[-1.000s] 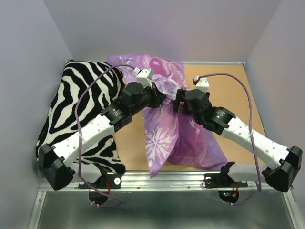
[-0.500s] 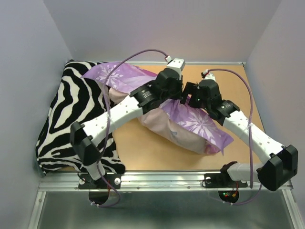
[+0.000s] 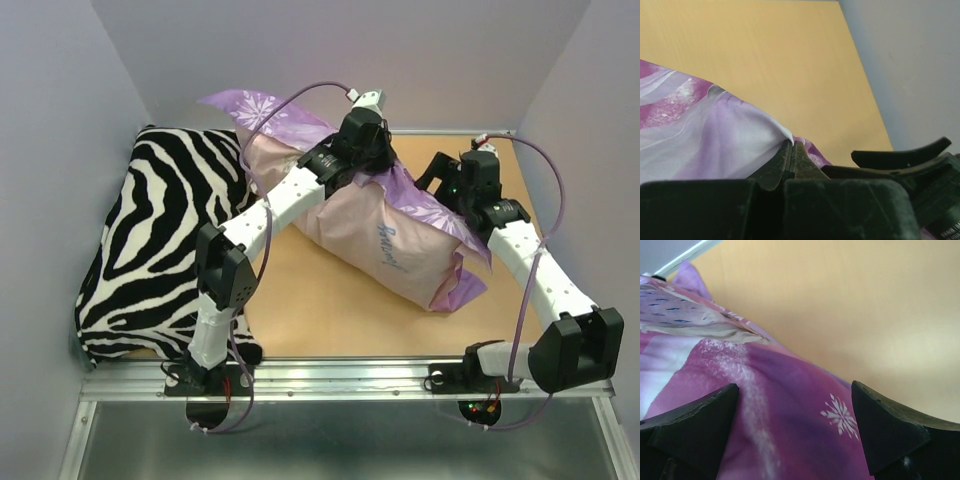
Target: Remove the pillowcase from the pillow
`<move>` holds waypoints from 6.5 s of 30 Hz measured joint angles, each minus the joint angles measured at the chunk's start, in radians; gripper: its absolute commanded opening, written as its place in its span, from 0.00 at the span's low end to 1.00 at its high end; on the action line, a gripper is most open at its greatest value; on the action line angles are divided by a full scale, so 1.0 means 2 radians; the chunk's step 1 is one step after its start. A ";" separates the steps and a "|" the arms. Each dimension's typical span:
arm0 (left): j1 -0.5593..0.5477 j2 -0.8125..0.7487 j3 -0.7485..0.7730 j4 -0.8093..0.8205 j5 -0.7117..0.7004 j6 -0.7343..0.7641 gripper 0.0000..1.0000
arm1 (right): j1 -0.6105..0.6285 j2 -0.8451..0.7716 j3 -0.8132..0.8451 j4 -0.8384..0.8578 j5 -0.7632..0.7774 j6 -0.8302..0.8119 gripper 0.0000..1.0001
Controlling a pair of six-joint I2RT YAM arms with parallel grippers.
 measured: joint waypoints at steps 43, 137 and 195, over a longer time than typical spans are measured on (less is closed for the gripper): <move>0.047 -0.213 -0.231 0.184 -0.128 0.047 0.71 | -0.010 0.042 0.010 0.075 0.019 -0.021 0.98; 0.028 -0.202 -0.441 0.249 -0.016 0.085 0.65 | 0.126 0.068 0.072 -0.063 0.119 -0.030 0.89; 0.063 -0.258 -0.605 0.368 -0.017 0.000 0.00 | 0.012 -0.060 0.012 -0.048 -0.001 -0.056 0.29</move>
